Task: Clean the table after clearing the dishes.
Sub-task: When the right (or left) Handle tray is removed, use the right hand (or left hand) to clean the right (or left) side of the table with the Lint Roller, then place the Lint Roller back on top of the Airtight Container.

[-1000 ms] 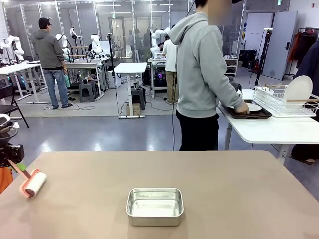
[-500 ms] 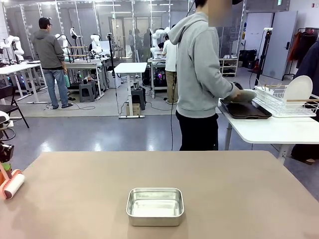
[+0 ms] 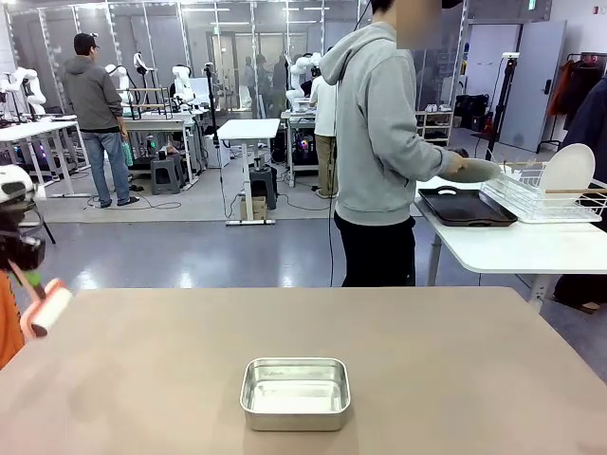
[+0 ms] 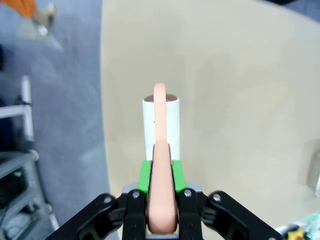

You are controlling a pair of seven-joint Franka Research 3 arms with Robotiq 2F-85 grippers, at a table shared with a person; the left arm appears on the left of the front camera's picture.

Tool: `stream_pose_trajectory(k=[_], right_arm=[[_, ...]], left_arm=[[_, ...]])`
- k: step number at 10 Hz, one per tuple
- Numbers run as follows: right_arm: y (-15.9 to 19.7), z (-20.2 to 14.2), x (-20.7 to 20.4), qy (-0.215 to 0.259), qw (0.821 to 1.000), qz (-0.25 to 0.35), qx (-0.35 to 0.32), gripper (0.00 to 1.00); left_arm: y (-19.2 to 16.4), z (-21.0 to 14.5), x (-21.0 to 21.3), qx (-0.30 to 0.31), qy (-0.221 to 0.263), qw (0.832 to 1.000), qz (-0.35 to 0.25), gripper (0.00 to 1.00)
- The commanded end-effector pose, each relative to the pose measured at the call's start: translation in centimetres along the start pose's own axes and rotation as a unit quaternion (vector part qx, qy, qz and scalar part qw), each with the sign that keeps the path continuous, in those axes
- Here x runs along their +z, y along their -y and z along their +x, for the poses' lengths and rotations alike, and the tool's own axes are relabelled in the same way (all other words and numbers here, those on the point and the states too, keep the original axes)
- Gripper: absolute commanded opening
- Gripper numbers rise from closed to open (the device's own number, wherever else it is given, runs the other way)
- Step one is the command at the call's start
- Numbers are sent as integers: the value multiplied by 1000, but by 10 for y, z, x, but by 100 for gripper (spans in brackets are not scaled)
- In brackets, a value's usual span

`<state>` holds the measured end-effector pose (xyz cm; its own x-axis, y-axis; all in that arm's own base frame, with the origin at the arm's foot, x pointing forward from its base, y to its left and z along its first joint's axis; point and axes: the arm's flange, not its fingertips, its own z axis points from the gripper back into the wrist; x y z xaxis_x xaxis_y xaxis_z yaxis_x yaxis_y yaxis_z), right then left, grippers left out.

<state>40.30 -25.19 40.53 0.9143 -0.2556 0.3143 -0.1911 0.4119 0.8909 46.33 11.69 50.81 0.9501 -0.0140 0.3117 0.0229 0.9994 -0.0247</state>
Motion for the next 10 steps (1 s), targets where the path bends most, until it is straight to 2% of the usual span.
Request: stream_pose_trajectory(k=[1, 3, 4, 10], right_arm=[[-3, -1, 1, 1, 1000, 4, 7, 100], [-3, -1, 1, 1, 1000, 4, 7, 100], [-3, -1, 1, 1, 1000, 4, 7, 100], [-3, -1, 1, 1, 1000, 4, 7, 100]], left_arm=[[21, -13, 50, -10, 23, 999, 46, 21], [42, -8, 63, -28, 32, 998, 54, 21], [24, -6, 63, -24, 38, 998, 36, 21], [24, -6, 63, -24, 38, 998, 36, 21]])
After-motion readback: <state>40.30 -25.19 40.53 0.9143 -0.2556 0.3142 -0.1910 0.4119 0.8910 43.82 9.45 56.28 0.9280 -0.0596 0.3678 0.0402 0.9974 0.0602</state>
